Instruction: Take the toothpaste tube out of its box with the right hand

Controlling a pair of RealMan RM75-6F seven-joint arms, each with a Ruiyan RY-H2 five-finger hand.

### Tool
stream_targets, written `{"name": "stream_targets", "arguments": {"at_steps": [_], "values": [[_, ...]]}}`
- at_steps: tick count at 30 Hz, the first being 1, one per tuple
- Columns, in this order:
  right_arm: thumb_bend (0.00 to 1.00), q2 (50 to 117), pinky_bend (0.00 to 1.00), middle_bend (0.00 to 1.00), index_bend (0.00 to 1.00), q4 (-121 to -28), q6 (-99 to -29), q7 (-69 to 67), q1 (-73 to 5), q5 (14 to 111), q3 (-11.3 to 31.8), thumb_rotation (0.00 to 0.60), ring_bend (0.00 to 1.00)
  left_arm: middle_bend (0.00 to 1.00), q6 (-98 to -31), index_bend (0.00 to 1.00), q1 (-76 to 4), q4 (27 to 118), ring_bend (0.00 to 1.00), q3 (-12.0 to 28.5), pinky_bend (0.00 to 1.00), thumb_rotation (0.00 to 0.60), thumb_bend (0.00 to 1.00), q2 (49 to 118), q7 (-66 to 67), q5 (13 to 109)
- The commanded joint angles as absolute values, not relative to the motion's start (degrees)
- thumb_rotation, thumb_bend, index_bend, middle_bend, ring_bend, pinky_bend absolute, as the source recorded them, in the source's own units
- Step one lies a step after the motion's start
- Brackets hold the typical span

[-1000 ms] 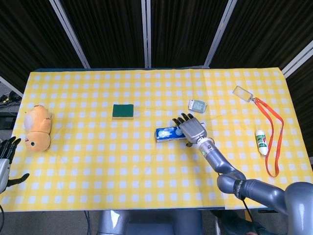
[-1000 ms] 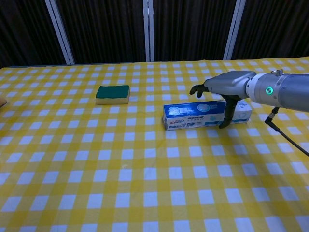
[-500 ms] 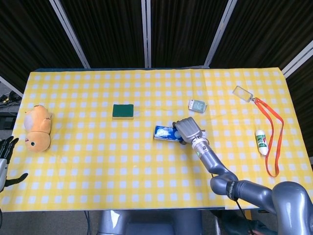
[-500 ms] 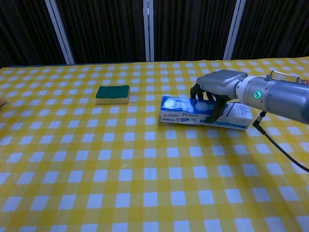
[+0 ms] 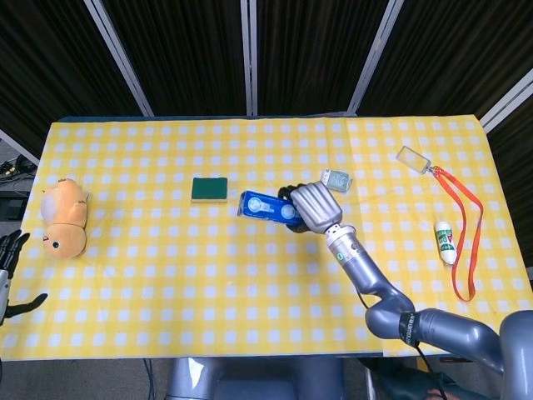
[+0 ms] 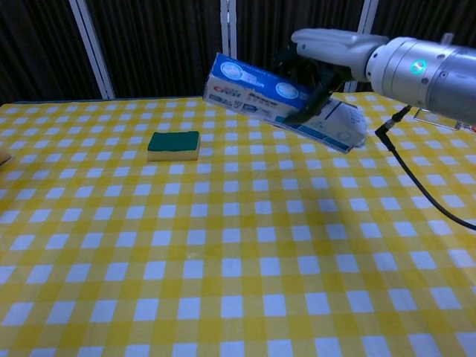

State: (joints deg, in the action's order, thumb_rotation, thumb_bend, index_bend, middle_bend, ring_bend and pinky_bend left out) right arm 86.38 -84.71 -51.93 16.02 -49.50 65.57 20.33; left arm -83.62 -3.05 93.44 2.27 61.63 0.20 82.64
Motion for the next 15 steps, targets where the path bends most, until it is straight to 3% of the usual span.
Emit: {"name": "stream_targets", "arguments": {"at_steps": [1,6,15], "values": [[0.45,82.0,0.65,0.58,0.53,-93.0,-54.6,15.9,-49.4,62.1,24.8,0.600,0.53,0.00,-84.0,0.00,-2.9,93.6,0.00,2.2,0.00,0.600,0.00,61.3,-0.4,82.9],[0.44,80.6,0.65,0.58,0.53,-100.3,-57.6,13.7,-48.5,56.9,28.4,0.600,0.53,0.00,-84.8,0.00,-2.5,94.0,0.00,2.1,0.00,0.600,0.00,60.7,-1.5,83.6],[0.42,84.2,0.65,0.58,0.53,-103.8,-60.2,-0.9,-45.3,46.8,32.9,0.600,0.53,0.00,-85.7,0.00,-2.2,94.4,0.00,1.9,0.00,0.600,0.00,60.0,-2.5,84.5]]}}
